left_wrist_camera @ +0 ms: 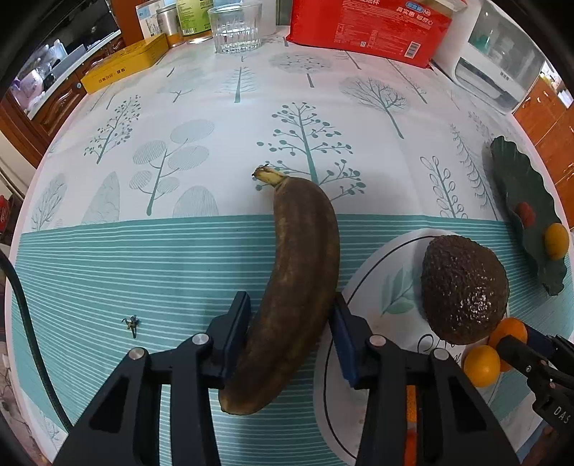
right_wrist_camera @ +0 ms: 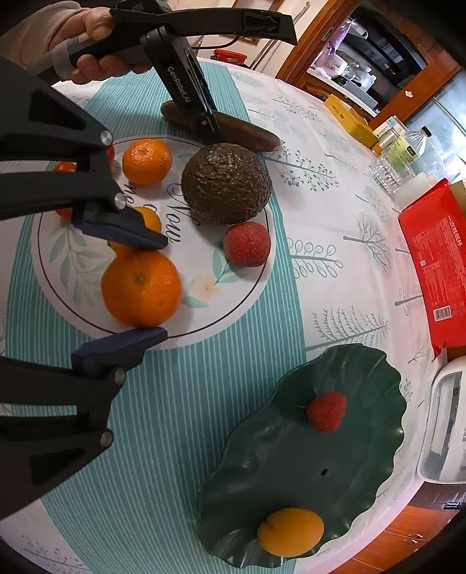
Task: Organize fruits
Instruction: 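Grasp the brown banana with the left tool while the right tool grasps the orange, then lift and carry the banana and orange over the green leaf plate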
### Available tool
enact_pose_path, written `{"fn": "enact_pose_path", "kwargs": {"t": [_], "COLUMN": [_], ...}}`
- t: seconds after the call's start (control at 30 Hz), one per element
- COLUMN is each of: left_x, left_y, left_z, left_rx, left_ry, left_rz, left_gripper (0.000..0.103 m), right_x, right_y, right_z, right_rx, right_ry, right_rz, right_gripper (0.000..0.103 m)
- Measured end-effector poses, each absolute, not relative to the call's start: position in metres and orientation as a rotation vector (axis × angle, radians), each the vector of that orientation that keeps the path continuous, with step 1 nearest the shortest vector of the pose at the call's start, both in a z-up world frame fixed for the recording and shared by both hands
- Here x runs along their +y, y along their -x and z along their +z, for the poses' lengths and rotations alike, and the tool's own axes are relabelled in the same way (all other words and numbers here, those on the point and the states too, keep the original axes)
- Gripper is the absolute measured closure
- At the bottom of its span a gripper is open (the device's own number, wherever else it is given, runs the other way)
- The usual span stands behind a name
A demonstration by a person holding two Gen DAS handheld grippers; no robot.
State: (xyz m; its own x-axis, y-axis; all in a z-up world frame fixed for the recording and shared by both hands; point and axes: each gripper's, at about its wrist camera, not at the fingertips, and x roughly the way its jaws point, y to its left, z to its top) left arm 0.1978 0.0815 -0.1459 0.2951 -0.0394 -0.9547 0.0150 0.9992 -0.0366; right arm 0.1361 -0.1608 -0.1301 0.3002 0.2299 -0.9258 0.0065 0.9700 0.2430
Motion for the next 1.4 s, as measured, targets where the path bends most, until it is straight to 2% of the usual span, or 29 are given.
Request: {"fn": "enact_pose_path", "kwargs": {"t": [0.23, 0.83, 1.13, 1.4], "left_x": [0.082, 0.076, 0.044, -0.020], "left_y": [-0.191, -0.162, -0.147, -0.154], "left_z": [-0.138, -0.093, -0.042, 0.007], "left_rx": [1.265, 1.140, 1.027, 0.921], "left_ry": [0.069, 0.061, 0.007, -0.064], "left_rz": [-0.051, -0.040, -0.132, -0.294], "left_gripper": [0.070, 0.071, 0.071, 0.071], "right_x": [-0.158, -0.170, -0.184, -0.220], "right_y": [-0.134, -0.116, -0.107, -0.106], "right_z": [-0.121, -0.096, -0.077, -0.056], "right_rx": [1.230, 1.157, 1.098, 1.030], "right_ry": [-0.202, -0.191, -0.190, -0.204], "right_rz": [0.167, 0.188, 0.172, 0.110], "right_gripper": [0.060, 0.061, 0.061, 0.061]}}
